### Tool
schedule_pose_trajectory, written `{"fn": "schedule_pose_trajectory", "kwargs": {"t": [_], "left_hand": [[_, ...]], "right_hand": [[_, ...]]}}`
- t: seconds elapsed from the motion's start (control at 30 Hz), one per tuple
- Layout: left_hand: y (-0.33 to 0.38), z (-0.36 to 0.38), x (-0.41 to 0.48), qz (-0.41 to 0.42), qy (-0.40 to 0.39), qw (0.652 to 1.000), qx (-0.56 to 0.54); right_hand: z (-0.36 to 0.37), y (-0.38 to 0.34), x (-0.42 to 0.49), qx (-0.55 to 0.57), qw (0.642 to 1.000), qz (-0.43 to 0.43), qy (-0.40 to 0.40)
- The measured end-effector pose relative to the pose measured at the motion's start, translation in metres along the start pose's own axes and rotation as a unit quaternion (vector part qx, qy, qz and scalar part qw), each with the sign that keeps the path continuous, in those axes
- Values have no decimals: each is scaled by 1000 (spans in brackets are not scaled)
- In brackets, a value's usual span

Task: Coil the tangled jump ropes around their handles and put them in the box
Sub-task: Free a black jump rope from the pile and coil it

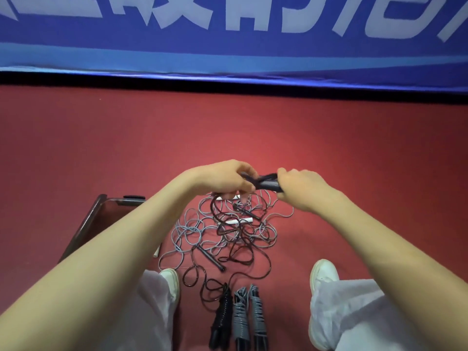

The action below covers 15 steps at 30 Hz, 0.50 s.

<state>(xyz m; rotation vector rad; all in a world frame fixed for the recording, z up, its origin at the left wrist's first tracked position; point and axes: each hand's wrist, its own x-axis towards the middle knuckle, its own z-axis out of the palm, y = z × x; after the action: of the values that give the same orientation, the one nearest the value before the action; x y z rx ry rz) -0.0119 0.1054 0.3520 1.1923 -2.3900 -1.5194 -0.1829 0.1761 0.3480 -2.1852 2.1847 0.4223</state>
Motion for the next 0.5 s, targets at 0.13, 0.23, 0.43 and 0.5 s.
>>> {"fn": "schedule_pose_trajectory", "kwargs": {"t": [0.13,0.23,0.43,0.5], "left_hand": [[6,7,-5,-4,22,998,-58],[11,17,-2,35,102,980,-168],[26,31,-8,-18,-33,930,-366],[24,30,-8,2,-13,932,-363]], "right_hand": [[10,1,7,-10,998,36,55],[9,4,12,27,989,86,120],[-5,5,8,138,968,91,191],[-9,5,9,167,961,93,201]]}}
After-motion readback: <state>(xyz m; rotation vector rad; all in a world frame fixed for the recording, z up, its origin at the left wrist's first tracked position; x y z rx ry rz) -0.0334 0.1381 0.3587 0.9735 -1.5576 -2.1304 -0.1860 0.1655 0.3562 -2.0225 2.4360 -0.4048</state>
